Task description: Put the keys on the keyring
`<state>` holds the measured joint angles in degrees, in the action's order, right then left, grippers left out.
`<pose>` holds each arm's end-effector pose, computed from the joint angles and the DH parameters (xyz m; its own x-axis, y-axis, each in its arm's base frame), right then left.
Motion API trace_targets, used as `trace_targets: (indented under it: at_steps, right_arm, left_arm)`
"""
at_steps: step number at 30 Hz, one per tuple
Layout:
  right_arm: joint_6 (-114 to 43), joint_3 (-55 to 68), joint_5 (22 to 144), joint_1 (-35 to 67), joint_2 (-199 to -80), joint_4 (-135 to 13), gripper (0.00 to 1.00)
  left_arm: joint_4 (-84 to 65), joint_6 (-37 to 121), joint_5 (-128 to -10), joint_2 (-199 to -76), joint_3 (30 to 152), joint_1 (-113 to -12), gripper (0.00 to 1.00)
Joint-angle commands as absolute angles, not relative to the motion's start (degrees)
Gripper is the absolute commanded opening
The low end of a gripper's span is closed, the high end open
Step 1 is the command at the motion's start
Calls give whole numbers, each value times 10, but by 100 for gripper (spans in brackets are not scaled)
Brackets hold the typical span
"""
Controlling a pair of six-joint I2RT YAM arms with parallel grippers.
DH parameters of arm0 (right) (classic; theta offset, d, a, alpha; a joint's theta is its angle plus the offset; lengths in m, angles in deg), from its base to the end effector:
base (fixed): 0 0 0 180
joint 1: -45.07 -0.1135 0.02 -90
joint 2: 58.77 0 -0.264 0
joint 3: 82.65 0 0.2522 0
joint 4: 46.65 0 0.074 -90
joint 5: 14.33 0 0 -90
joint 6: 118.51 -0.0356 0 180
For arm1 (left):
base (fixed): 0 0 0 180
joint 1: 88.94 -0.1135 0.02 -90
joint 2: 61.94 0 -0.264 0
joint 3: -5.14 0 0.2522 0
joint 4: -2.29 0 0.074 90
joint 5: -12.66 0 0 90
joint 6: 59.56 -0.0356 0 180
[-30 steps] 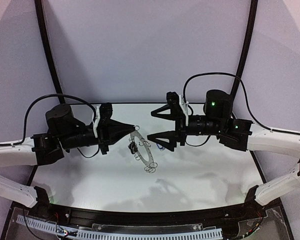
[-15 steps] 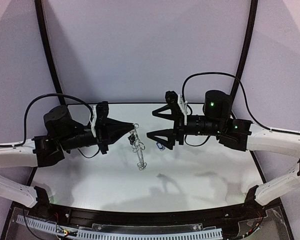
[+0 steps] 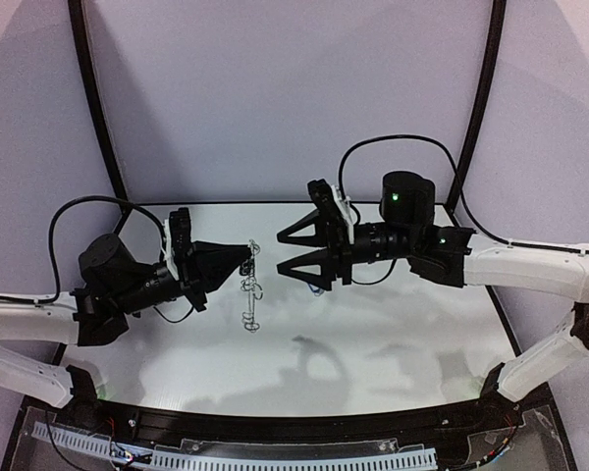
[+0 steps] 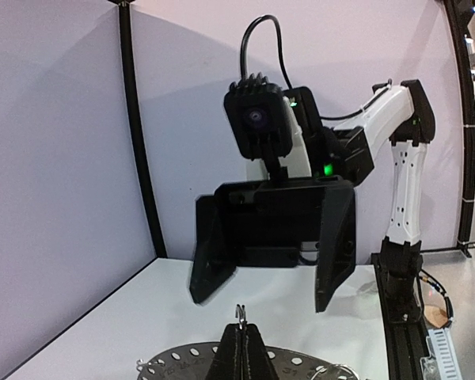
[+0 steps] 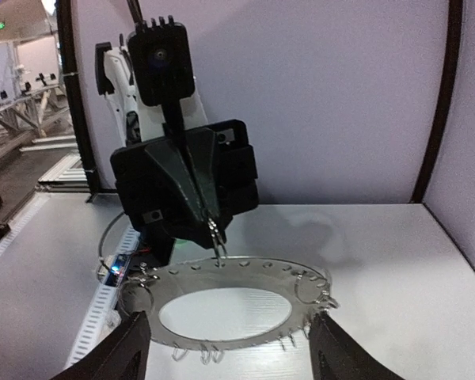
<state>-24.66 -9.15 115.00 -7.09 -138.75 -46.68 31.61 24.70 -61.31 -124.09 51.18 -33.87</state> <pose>0.1819 0.2709 0.3335 -0.0024 -0.0878 -0.9961 -0.9996 -0.0287 0.0050 0.1318 -0.2059 0.3017 0.2244 -0.1534 -0.9623 0.9241 0.3470 0.1602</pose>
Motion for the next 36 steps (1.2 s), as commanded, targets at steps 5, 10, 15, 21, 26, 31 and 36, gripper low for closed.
trace_targets:
  at_steps: [5, 10, 15, 21, 26, 31, 36]
  right_arm:
    - [-262, -39, 1237, -75, -1421, -431, 53]
    - [-258, -16, 1232, -82, -1441, -458, 46]
    - [-255, 3, 1227, -87, -1455, -478, 35]
    - [-250, 15, 1232, -91, -1465, -499, 19]
    - [-238, 20, 1232, -96, -1465, -515, 9]
    - [-207, 24, 1214, -103, -1457, -539, 0]
    - [-139, 55, 1201, -107, -1454, -634, 0]
  left_arm:
    - [365, 263, -588, -1240, 508, -339, 1]
    - [358, 265, -582, -1244, 516, -339, 1]
    - [327, 260, -574, -1247, 532, -339, 1]
    - [323, 258, -581, -1244, 536, -339, 1]
    - [326, 255, -597, -1242, 535, -339, 1]
    - [322, 254, -608, -1239, 535, -339, 2]
    - [184, 247, -583, -1226, 573, -339, 48]
